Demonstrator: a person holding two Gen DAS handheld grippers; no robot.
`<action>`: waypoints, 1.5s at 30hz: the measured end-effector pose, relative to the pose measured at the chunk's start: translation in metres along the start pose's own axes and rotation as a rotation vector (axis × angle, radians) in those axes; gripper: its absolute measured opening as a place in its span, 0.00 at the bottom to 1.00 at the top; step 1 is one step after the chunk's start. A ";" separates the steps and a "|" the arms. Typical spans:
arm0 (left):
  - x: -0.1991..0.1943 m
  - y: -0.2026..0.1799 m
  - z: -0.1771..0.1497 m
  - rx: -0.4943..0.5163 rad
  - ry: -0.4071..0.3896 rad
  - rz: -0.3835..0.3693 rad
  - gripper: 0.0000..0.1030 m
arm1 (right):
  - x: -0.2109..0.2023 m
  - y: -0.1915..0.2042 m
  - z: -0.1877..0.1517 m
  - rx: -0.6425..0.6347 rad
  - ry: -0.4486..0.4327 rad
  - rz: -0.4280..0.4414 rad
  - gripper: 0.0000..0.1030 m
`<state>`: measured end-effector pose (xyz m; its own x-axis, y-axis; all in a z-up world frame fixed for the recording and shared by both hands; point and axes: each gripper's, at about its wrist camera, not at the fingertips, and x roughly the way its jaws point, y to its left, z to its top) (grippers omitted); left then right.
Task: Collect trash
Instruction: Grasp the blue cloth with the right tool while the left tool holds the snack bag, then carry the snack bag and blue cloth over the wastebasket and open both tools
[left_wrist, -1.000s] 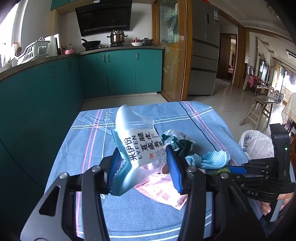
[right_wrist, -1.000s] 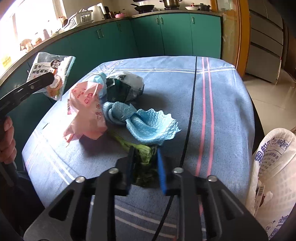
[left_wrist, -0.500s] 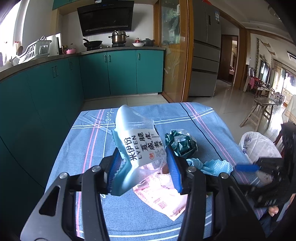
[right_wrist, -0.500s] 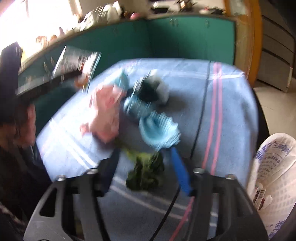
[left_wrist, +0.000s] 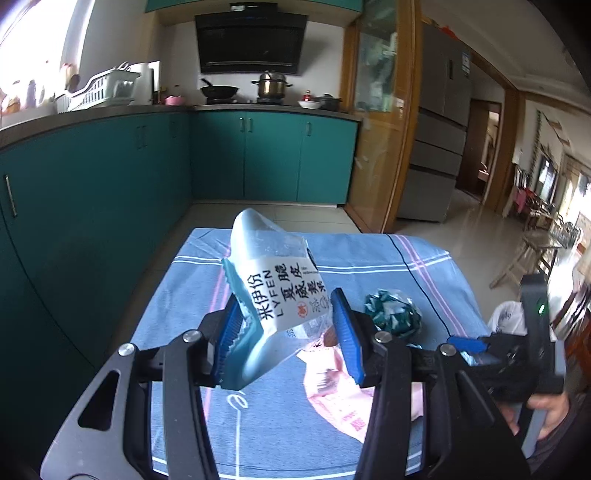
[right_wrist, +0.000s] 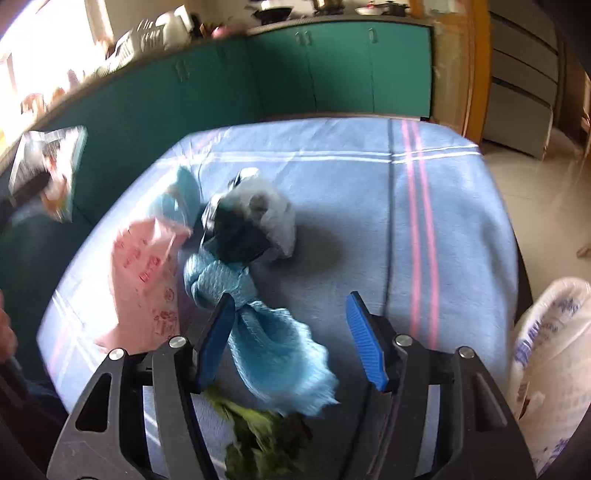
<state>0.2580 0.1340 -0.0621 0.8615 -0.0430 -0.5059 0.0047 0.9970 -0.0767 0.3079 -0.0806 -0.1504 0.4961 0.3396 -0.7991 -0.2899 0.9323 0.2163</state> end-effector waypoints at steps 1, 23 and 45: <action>0.000 0.001 0.000 -0.003 0.002 0.003 0.48 | 0.004 0.005 0.000 -0.020 0.006 -0.006 0.60; 0.000 0.000 0.000 -0.003 0.017 0.007 0.48 | -0.067 -0.052 -0.035 0.010 -0.094 0.005 0.08; 0.006 -0.014 -0.005 0.041 0.049 -0.008 0.48 | -0.018 -0.028 -0.033 -0.076 -0.002 -0.091 0.46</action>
<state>0.2604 0.1198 -0.0687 0.8355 -0.0530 -0.5469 0.0330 0.9984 -0.0463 0.2804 -0.1171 -0.1609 0.5246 0.2540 -0.8126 -0.3048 0.9472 0.0993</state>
